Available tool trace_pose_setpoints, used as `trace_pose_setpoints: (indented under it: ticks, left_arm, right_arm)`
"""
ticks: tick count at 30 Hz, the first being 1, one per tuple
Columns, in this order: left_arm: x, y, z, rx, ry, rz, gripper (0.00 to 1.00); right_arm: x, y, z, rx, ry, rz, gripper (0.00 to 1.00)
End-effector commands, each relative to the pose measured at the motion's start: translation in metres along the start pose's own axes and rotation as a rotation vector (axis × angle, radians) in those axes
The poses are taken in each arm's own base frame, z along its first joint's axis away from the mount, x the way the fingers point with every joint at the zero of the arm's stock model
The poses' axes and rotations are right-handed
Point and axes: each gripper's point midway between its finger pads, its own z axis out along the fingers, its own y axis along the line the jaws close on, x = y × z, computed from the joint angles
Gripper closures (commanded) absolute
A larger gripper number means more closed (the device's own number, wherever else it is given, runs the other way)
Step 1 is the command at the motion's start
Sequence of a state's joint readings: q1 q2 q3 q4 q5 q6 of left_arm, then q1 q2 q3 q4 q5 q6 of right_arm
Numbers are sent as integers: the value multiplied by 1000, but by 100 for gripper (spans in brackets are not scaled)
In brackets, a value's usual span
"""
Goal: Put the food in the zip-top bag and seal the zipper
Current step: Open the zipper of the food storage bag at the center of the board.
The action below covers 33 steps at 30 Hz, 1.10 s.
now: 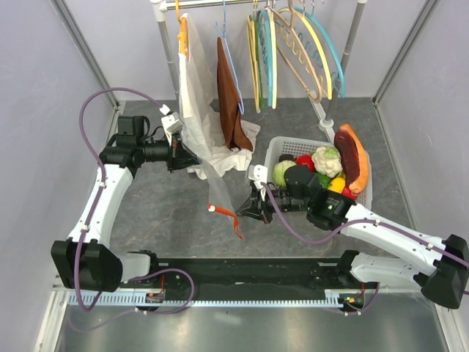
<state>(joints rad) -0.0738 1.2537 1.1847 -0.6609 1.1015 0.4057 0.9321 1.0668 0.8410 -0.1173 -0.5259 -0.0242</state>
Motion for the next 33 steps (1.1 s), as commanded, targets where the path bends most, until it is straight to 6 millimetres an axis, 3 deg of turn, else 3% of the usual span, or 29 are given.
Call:
trace_pose_setpoints:
  ticks: [1,2,5,9,13,16,18,21,25,27,28,30,31,33]
  left_arm:
    - [-15,-2,0,22,-32,-34,98]
    - [-15,-2,0,21,-32,-40,98]
    - [-11,-4,1,29,-24,-56,98]
    - [-7,-5,1,43,-23,-77,98]
    - [-6,0,4,44,-15,-101,98]
    - [-6,1,5,43,-14,-115,98]
    - [-7,4,6,41,-11,-140,98]
    - [-8,5,6,38,-10,-162,98]
    - [-6,7,7,31,-3,-187,98]
    - [-6,5,7,39,-6,-183,98]
    - [-6,4,7,42,-7,-183,98]
    - [-6,2,6,45,-9,-180,98]
    - [-6,3,6,43,-9,-174,98]
    - [-6,1,6,53,-11,-176,98]
  right_arm:
    - [-52,-7,-3,66,-142,39,100]
    - [-54,-9,-3,81,-150,41,80]
    - [-48,-15,-9,130,-133,23,2]
    - [-18,-10,-18,101,-71,-126,2]
    - [-2,-12,-21,115,-65,-190,2]
    - [-5,-27,-11,188,-27,-157,2]
    - [-18,-31,-7,214,-44,-157,2]
    - [-26,-29,0,213,-62,-155,2]
    - [-22,-22,12,195,-36,-169,4]
    - [-21,-27,16,213,-35,-157,22]
    - [-20,-29,20,214,-27,-148,40]
    - [-23,-31,23,222,-38,-125,63]
    - [-23,-30,26,221,-40,-93,84]
    - [-27,-31,28,228,-51,-64,100]
